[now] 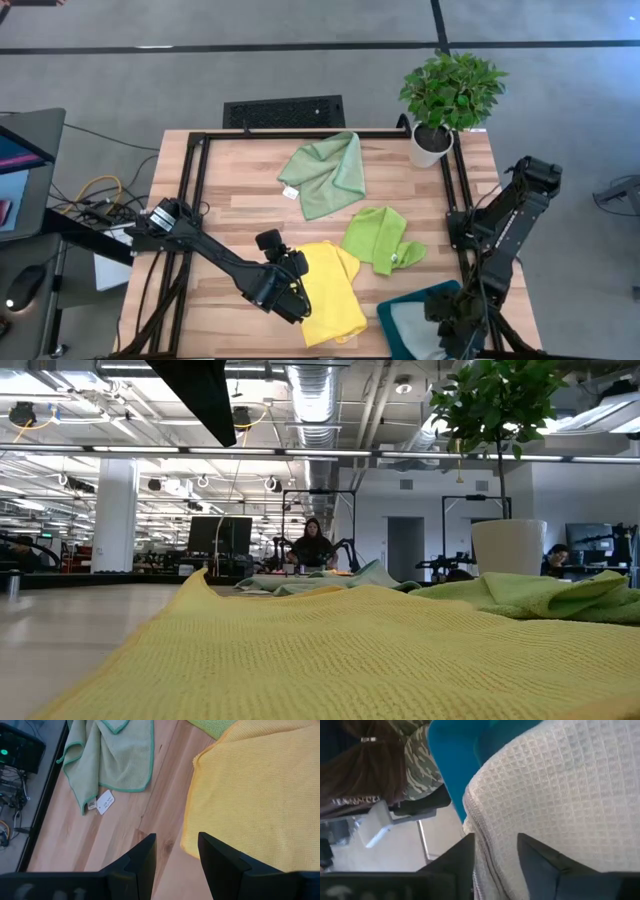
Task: Fold microfiber towels
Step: Put the gray towel in the bin, then fold the yellow towel
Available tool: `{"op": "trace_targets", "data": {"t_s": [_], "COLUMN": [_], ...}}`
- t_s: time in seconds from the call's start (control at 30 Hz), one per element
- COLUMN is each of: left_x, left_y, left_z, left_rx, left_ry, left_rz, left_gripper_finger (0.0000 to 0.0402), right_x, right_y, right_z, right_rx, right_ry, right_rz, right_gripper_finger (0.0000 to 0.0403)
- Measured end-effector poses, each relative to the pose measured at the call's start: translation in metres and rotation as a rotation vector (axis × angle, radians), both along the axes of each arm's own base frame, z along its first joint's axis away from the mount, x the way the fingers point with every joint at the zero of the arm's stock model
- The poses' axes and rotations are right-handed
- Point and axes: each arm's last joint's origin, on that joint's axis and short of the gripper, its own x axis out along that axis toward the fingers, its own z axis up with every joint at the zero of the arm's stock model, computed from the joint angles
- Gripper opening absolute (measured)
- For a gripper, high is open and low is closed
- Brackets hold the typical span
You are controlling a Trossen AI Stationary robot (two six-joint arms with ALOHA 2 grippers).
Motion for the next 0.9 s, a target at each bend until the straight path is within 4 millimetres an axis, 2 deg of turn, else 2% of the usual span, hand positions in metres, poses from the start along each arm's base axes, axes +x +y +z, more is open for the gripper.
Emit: {"op": "trace_targets", "data": {"t_s": [0.13,0.27,0.47,0.7,0.9], "left_x": [0.000,0.000,0.000,0.000,0.000], "left_y": [0.000,0.000,0.000,0.000,0.000], "left_z": [0.000,0.000,0.000,0.000,0.000], "left_rx": [0.006,0.007,0.006,-0.004,-0.008], "left_ry": [0.011,0.013,0.012,0.017,0.017], "left_rz": [-0.015,-0.018,-0.016,-0.014,-0.012], "left_gripper_finger": [0.0139,0.0139,0.0139,0.0139,0.0139], "right_x": [0.006,0.012,0.026,0.042,0.041], "right_y": [-0.003,-0.007,-0.022,-0.032,-0.043], "right_z": [0.001,0.001,-0.018,-0.030,-0.033], "right_rx": [0.001,-0.052,-0.263,-0.352,-0.425], "right_ry": [-0.013,-0.104,-0.123,-0.137,-0.069], "right_rz": [0.000,0.096,0.180,0.263,0.253], "right_gripper_finger": [0.0204,0.0217,0.0218,0.0215,0.0214]}}
